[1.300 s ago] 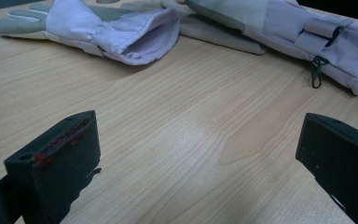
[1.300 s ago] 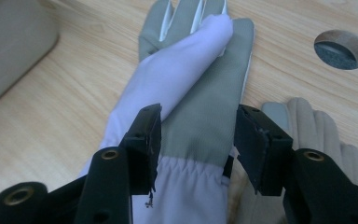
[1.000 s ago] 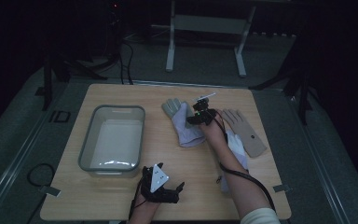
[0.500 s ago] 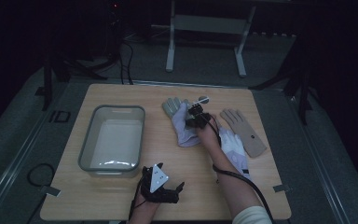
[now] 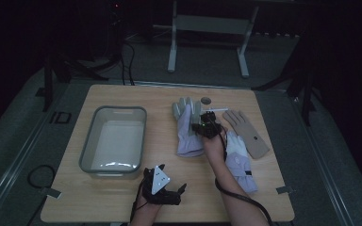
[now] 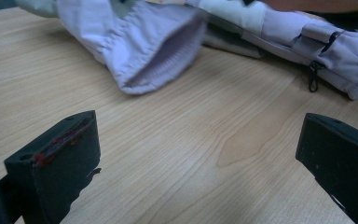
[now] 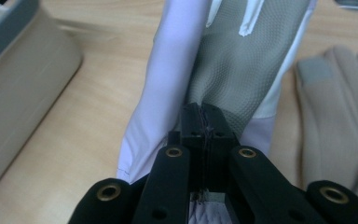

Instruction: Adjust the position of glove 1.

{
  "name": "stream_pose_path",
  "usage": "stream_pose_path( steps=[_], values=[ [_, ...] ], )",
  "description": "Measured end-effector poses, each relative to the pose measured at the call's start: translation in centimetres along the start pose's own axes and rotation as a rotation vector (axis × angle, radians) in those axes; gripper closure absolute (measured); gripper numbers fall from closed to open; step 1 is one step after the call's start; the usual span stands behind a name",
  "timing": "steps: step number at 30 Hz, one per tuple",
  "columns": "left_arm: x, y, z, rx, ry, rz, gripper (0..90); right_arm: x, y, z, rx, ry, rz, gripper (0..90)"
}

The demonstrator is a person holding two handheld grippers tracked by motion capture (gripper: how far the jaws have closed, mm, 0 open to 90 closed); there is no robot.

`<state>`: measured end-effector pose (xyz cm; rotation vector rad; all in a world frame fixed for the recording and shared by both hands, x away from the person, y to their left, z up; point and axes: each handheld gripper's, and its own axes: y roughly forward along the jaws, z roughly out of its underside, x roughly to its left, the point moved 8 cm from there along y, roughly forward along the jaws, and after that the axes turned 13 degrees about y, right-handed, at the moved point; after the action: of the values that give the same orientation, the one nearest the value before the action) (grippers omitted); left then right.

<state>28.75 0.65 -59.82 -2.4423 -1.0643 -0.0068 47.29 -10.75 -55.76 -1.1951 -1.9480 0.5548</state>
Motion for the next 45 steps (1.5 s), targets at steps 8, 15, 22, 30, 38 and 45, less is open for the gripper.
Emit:
stream_pose_path(
  steps=[8,15,22,30,38,45],
  values=[
    [0.0,-0.1,-0.1,-0.011,0.001,-0.007,0.0,0.7,-4.3,3.3,-0.101,0.087,-0.051,88.8],
    [-0.1,0.0,0.0,-0.002,0.009,-0.007,0.0,-0.8,-4.8,5.3,-0.078,0.121,-0.008,88.8],
    [-0.1,0.0,0.0,0.000,0.011,-0.008,0.0,-1.1,-3.0,6.9,-0.014,0.081,0.060,87.8],
    [-0.2,0.1,0.0,0.003,0.016,-0.002,0.0,-1.4,-2.6,6.7,-0.020,0.044,0.112,65.0],
    [-0.2,0.0,-0.1,0.000,0.021,-0.008,0.0,-1.7,-4.6,4.0,-0.044,-0.019,0.089,59.3],
    [-0.2,0.1,-0.1,0.003,0.016,-0.008,0.0,-3.4,-5.7,2.7,-0.003,-0.074,0.088,54.8]
  ],
)
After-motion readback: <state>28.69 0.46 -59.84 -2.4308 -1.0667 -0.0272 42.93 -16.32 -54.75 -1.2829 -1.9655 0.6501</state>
